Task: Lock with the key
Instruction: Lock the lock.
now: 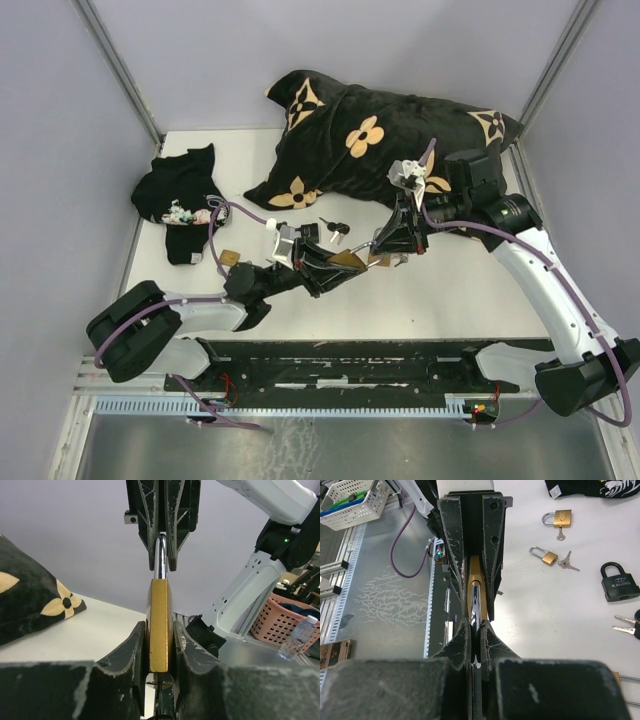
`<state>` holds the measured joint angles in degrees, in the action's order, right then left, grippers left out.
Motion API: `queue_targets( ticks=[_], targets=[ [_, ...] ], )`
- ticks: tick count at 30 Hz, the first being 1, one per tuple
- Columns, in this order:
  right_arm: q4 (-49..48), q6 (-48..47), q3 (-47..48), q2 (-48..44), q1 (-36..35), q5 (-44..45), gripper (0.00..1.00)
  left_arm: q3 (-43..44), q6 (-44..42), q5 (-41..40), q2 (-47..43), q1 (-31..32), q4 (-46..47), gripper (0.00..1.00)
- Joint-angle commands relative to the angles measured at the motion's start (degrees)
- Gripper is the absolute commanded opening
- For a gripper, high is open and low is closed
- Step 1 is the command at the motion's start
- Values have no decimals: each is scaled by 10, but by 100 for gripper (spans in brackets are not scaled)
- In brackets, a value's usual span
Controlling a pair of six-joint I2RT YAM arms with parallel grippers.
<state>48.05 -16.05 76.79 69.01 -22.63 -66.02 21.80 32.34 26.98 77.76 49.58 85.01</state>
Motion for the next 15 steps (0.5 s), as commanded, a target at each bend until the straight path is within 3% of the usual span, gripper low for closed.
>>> queue_targets(
  ticks=[1, 3, 9, 15],
  targets=[
    [-71, 27, -12, -27, 4, -43, 2, 28, 21, -2, -6, 1, 26, 11],
    [-110, 70, -28, -30, 4, -47, 2, 30, 16, -2, -14, 2, 7, 3],
    [-272, 248, -101, -34, 2, -45, 2, 44, 46, 3, -27, 0, -26, 3],
    [-232, 200, -128, -20, -11, -28, 3, 69, 92, 5, -22, 0, -29, 3]
  ],
)
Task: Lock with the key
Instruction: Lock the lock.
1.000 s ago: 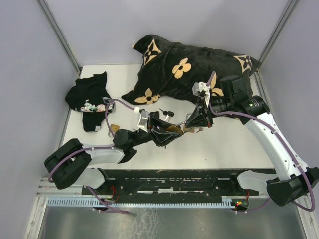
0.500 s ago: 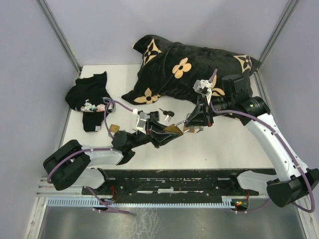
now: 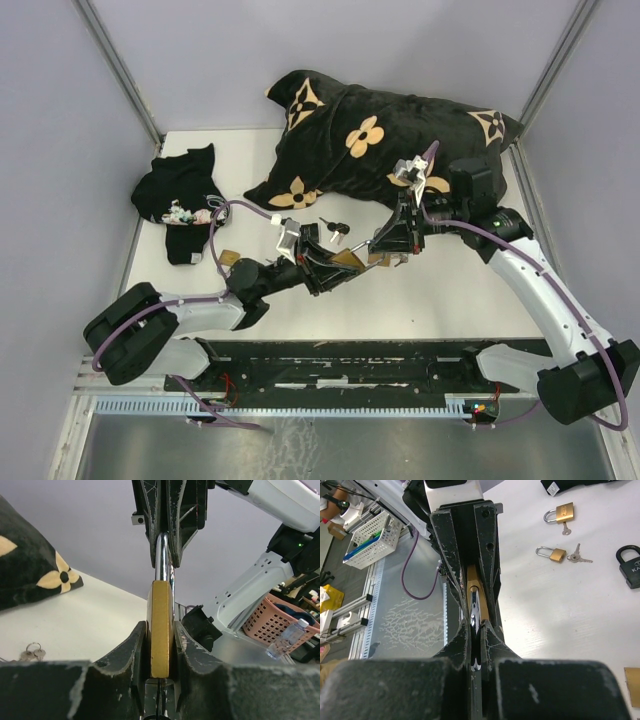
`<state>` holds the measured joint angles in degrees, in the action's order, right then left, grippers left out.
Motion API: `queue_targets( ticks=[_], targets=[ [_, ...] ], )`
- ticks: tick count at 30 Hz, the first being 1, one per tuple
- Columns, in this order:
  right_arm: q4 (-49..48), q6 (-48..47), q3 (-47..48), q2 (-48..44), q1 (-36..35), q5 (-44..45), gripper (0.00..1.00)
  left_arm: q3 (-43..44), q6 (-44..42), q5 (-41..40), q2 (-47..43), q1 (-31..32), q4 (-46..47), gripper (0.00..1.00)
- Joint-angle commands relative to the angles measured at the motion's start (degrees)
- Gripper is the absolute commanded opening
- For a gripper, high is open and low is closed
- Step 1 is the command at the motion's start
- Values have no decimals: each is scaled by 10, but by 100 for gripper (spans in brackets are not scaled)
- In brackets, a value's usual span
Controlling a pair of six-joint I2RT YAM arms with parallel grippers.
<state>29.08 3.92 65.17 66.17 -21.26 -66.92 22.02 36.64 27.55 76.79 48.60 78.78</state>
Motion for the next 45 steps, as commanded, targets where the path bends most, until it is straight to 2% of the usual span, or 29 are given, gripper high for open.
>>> queue_targets(
  ticks=[1, 7, 9, 12, 22, 28, 33, 35, 37, 40, 45],
  targets=[
    [-23, -19, -10, 12, -25, -21, 6, 68, 53, 4, -12, 9, 36, 3],
    [211, -228, 63, 36, -25, 7, 23, 64, 74, 42, -16, -8, 39, 3],
    [270, -278, 88, 43, -23, 7, 26, 62, 82, 54, -19, -14, 36, 3],
    [316, -310, 114, 49, -22, -7, 25, 58, 94, 65, -21, -22, 38, 3],
    [366, -320, 155, 33, -19, -23, 27, 56, 96, 103, -41, -40, 23, 3],
    [359, -309, 143, 30, -20, -34, 19, 64, 100, 122, -43, -41, 25, 3],
    [314, -271, 124, 20, -29, -31, 2, 73, 112, 124, -35, -40, 36, 3],
    [293, -252, 116, 17, -35, -29, 2, 77, 116, 124, -30, -40, 38, 3],
    [251, -204, 106, 12, -38, -19, 2, 78, 114, 123, -25, -41, 39, 3],
    [136, -96, 68, -1, -40, 2, 2, 74, 101, 108, -23, -40, 36, 3],
    [26, 28, 9, 2, -49, -16, 2, 81, 73, 83, -28, -35, 27, 3]
  ],
)
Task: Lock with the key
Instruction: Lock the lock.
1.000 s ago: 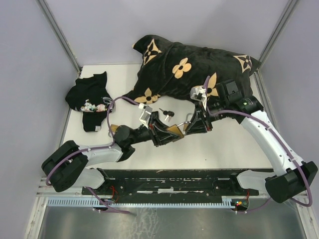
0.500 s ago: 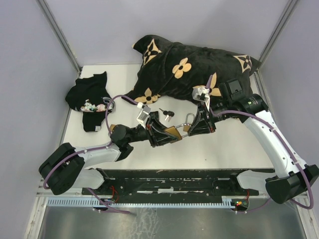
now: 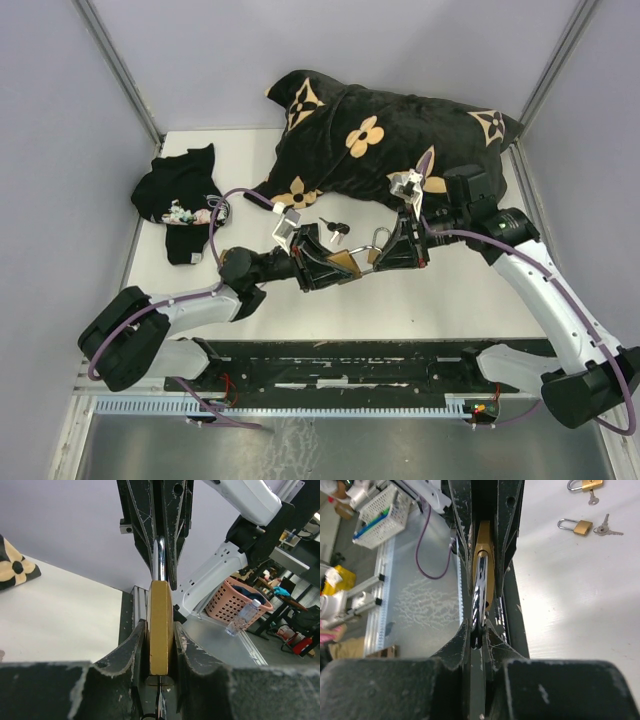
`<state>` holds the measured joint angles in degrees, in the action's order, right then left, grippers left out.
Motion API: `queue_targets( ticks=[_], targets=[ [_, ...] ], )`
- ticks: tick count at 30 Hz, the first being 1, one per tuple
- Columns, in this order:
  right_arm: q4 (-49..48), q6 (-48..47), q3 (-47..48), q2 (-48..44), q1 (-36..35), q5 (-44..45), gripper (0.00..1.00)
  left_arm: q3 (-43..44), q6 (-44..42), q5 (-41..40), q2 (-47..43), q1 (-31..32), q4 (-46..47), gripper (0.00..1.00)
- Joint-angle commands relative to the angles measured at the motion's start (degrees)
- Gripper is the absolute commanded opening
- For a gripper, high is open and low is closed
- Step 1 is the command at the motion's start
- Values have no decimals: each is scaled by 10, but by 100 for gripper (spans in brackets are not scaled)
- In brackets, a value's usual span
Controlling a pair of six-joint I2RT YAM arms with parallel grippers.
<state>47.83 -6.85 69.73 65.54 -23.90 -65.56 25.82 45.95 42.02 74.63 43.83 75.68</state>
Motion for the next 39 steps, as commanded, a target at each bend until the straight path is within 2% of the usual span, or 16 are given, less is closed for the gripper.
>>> queue_targets(
  ticks=[1, 3, 5, 8, 10, 12, 14, 17, 19, 22, 26, 32, 39],
  targets=[
    [-196, 172, -48, 11, -23, -40, 2, 47, -27, -66, -6, 13, 53, 3],
    [-264, 245, -73, 15, -24, -51, 2, 56, -41, -72, -5, 17, 41, 3],
    [-267, 245, -80, 17, -32, -41, 2, 63, -41, -76, 0, 17, 42, 3],
    [-109, 53, -41, 30, -51, 19, 2, 80, 13, -64, 25, 18, 83, 3],
    [-53, -30, -30, 47, -53, 12, 2, 85, 66, -61, 48, 18, 130, 3],
    [1, -97, -21, 55, -55, 9, 2, 81, 100, -66, 55, 17, 173, 3],
    [42, -152, -18, 57, -55, 26, 2, 74, 97, -78, 43, 15, 183, 3],
    [77, -186, -22, 62, -55, 42, 2, 65, 80, -97, 23, 12, 183, 3],
    [72, -190, -32, 65, -55, 50, 2, 61, 57, -95, 18, 11, 164, 3],
    [49, -195, -44, 67, -55, 66, 2, 59, -2, -73, 32, 12, 82, 3],
    [38, -280, -78, 76, -55, 103, 2, 42, -50, -46, 104, 21, 69, 3],
    [30, -386, -134, 91, -59, 174, 2, 29, -239, -98, 187, 68, 0, 3],
    [-37, -431, -186, 95, -75, 227, 2, 15, -324, -125, 299, 82, 81, 3]
  ],
)
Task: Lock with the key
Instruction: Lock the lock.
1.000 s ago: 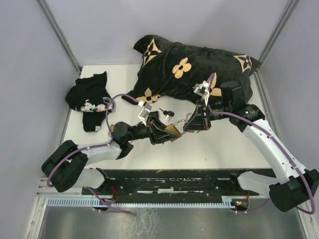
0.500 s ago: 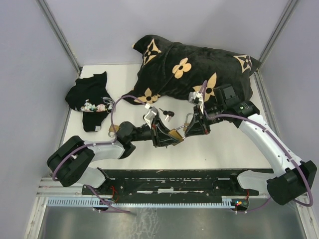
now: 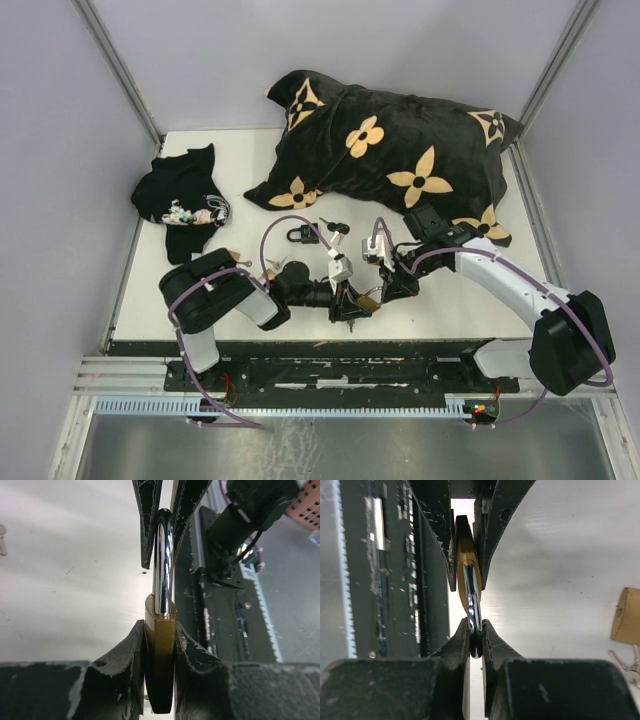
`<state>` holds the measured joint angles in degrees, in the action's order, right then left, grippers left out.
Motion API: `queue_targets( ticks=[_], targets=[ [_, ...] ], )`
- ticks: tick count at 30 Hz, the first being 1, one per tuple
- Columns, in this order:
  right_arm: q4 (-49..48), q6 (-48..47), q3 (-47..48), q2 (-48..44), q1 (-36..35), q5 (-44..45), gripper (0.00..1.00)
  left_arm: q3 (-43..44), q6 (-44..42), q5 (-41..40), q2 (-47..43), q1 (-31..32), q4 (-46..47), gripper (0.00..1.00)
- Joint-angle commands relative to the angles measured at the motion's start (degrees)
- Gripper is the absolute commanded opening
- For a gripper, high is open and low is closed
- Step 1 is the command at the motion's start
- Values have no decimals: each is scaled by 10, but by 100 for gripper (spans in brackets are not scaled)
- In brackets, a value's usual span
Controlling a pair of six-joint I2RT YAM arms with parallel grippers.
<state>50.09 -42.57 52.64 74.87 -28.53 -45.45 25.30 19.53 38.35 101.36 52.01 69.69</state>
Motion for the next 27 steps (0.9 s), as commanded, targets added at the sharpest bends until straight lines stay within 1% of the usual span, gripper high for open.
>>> queue_targets(
  ticks=[1, 5, 8, 10, 15, 18, 22, 27],
  targets=[
    [-73, -74, -21, 3, -31, 32, 2, 17, -69, -95, 45, 4, 156, 3],
    [-92, -90, -35, 17, -52, 50, 2, -7, -105, -126, 80, 15, 214, 3],
    [-107, -100, -52, 12, -78, 60, 2, -14, -147, -159, 86, 23, 199, 3],
    [-124, -104, -66, 6, -98, 78, 2, -16, -167, -166, 93, 25, 189, 3],
    [-134, -99, -70, 16, -135, 86, 2, -35, -189, -175, 116, 27, 221, 3],
    [-116, -112, -67, 25, -164, 98, 2, -46, -195, -182, 119, 29, 229, 3],
    [-75, -130, -57, 37, -179, 98, 2, -57, -202, -199, 119, 29, 232, 3],
    [-33, -110, -33, 61, -199, 77, 2, -63, -204, -226, 128, 31, 241, 3]
  ],
)
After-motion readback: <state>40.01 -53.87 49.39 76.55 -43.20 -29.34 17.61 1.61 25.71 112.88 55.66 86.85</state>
